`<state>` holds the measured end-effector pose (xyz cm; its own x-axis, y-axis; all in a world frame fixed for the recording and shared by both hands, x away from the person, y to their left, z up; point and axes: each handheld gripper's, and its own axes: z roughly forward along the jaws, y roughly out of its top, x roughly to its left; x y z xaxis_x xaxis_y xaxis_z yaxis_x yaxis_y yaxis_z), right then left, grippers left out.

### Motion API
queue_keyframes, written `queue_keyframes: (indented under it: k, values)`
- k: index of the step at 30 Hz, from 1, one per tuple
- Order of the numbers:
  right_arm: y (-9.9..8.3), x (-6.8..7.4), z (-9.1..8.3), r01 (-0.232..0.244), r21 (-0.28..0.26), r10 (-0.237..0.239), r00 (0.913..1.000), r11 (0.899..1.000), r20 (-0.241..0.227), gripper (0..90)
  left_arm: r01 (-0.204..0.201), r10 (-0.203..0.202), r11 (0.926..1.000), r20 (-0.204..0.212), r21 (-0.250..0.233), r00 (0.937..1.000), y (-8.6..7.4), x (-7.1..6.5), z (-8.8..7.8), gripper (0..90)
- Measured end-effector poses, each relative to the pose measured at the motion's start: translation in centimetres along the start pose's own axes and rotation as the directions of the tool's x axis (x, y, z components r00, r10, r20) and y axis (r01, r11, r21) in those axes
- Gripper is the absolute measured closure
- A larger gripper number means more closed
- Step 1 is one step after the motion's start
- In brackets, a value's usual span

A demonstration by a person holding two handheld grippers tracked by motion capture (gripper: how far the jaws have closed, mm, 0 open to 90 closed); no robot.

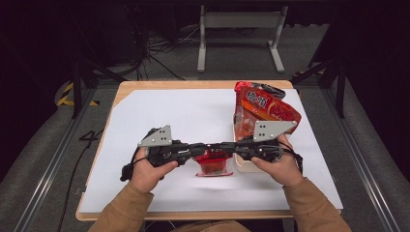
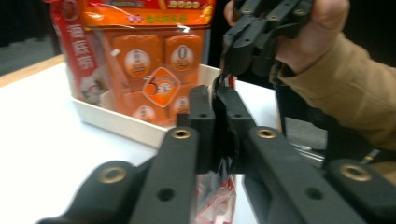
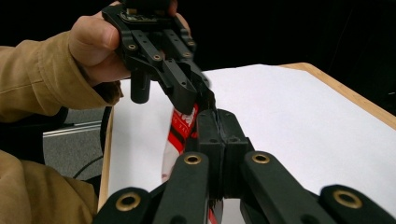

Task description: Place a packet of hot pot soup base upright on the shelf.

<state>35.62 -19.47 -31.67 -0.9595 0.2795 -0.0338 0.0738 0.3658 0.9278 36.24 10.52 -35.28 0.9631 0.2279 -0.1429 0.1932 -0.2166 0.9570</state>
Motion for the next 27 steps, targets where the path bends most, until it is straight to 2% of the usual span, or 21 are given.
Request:
queue_keyframes:
  k: [6, 12, 13, 15, 21, 27]
  values:
    - [-0.1, 0.0, -0.2, -0.017, -0.002, 0.017, 0.9998, 1.000, 0.009, 86.2, 0.015, -0.016, 0.9998, 0.035, 0.016, 0.9993, 0.2, 0.2, 0.1, 89.5]
    - [-0.3, 0.1, -0.9, -0.042, -0.002, 0.042, 0.9982, 0.999, 0.042, 75.3, 0.010, -0.013, 0.9984, 0.049, 0.056, 0.9987, 0.6, 0.4, 0.4, 89.8]
    - [-0.3, 0.2, -1.4, -0.051, -0.012, 0.052, 0.9972, 0.999, 0.054, 71.4, 0.009, -0.012, 0.9984, 0.051, 0.057, 0.9986, 0.6, 0.5, 0.4, 89.8]
    - [-0.3, 0.3, -1.9, -0.049, -0.016, 0.050, 0.9957, 0.999, 0.078, 69.5, 0.006, -0.009, 0.9983, 0.057, 0.058, 0.9983, 0.7, 0.7, 0.4, 89.8]
    - [-0.9, 0.5, -4.1, -0.066, -0.010, 0.066, 0.9870, 0.998, 0.146, 68.1, -0.007, 0.002, 0.9983, 0.077, 0.059, 0.9970, 1.4, 1.1, 0.3, 89.8]
    - [-1.8, 0.4, -6.3, -0.098, -0.009, 0.097, 0.9741, 0.995, 0.204, 68.3, -0.038, 0.032, 0.9974, 0.093, 0.062, 0.9952, 2.6, 1.1, 0.3, 89.8]
